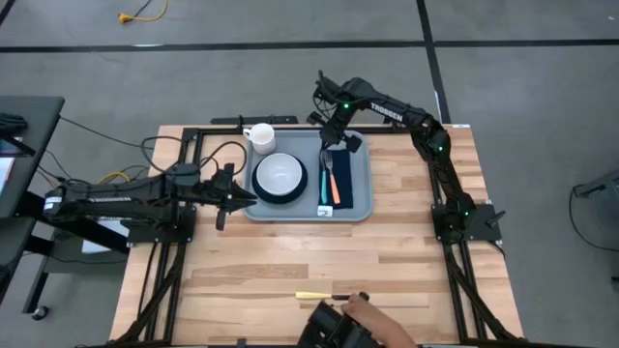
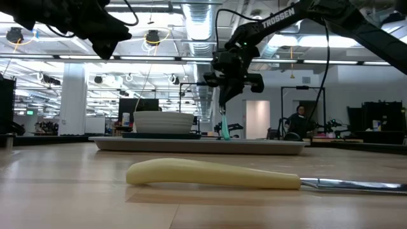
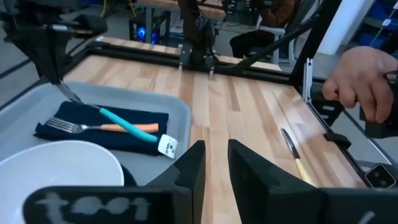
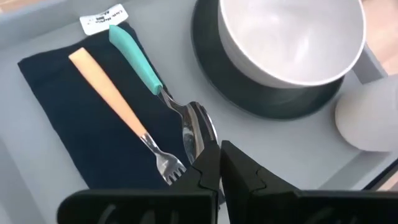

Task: Set up tray
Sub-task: Put the blue spoon on the blue napkin to the left of the orange fork

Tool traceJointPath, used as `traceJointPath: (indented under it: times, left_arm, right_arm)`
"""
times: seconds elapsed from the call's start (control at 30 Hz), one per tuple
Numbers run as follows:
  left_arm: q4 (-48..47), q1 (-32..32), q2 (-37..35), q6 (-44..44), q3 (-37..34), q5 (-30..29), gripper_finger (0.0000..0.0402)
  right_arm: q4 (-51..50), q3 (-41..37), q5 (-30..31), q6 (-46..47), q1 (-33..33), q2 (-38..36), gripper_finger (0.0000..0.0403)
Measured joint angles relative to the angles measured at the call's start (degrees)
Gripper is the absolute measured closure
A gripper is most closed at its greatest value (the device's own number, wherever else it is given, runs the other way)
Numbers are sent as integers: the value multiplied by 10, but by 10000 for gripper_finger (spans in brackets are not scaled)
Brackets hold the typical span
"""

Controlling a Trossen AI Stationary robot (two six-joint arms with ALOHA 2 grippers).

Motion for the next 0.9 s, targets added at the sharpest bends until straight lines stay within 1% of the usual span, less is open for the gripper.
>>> traceJointPath:
  times: [0.2,0.3,0.47,0.53,0.77,0.9]
  left_arm:
    - [6,0,4,-6,0,0,345]
    - [6,0,3,-13,0,0,345]
    - [5,-1,5,-24,0,3,345]
    - [3,-1,5,-27,0,3,345]
    - [-2,-1,5,-27,0,4,345]
    - [-5,-1,5,-24,0,4,345]
  right_arm:
    - [3,0,1,8,-9,5,403]
    - [-2,-1,5,11,-10,26,403]
    - [-1,0,39,27,-9,71,403]
    - [-3,-1,43,29,-9,86,403]
    - [20,0,56,69,-9,94,403]
    - [32,0,57,76,-6,93,403]
